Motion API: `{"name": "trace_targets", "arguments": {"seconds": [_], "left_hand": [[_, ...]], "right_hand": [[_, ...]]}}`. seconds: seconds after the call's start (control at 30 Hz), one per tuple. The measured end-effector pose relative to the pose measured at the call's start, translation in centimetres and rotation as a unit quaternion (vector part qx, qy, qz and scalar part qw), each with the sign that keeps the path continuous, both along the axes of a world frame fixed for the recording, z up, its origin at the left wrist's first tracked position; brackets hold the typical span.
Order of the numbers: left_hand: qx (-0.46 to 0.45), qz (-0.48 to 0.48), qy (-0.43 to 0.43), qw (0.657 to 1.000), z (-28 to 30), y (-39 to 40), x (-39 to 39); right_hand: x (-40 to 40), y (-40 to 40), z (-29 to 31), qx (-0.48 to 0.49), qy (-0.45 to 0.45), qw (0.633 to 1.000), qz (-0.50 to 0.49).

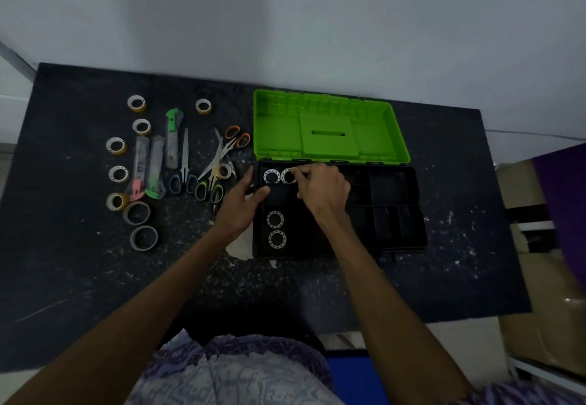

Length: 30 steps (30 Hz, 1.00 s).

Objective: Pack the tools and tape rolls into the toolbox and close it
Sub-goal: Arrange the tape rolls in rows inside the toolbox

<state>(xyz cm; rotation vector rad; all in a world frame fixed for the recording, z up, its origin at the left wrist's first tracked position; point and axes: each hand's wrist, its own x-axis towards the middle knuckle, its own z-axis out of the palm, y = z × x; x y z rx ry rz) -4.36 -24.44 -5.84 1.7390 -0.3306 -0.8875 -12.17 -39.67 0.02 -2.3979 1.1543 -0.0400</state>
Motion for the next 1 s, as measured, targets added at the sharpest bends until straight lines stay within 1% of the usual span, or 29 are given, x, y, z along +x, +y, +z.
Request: {"name": "trace_targets", "arguments": {"seconds": [0.17,0.27,0.37,0.43,0.5,0.57,0.77,1.0], "left_hand": [[-0.007,-0.007,0.001,1.0,0.2,0.0,0.0],[-0.004,0.002,-0.002,1.0,0.1,0.0,0.0],[-0.003,0.003,-0.005,1.0,0.2,0.0,0.0],[-0.006,0.006,-0.004,1.0,0.5,-0.2,-0.1],[-0.003,0.009,-0.007,1.0,0.4,-0.2,-0.1],[-0.008,0.006,-0.005,1.0,0.2,-0.1,0.0],[-0.02,0.005,0.01,1.0,0.3,-0.1,0.0],[-0.027,0.008,0.022,0.999,0.1,0.0,-0.1]], "right_hand": [[0.1,-0.3,-0.1,0.038,-0.026,0.998,-0.047],[0.3,-0.1,-0.2,0.054,-0.042,0.996,-0.056],[-0.1,-0.5,-0.1,0.08,-0.029,0.996,-0.026],[-0.3,-1.3,0.3,0.112,0.005,0.994,0.017],[-0.3,-2.1,0.7,0.122,0.041,0.99,0.054],[-0.2,-2.6,0.8,0.114,0.055,0.99,0.069],[-0.6,-3.3,0.7,0.1,0.046,0.992,0.067],[0.0,-2.6,0.5,0.018,0.05,0.997,0.06]]}}
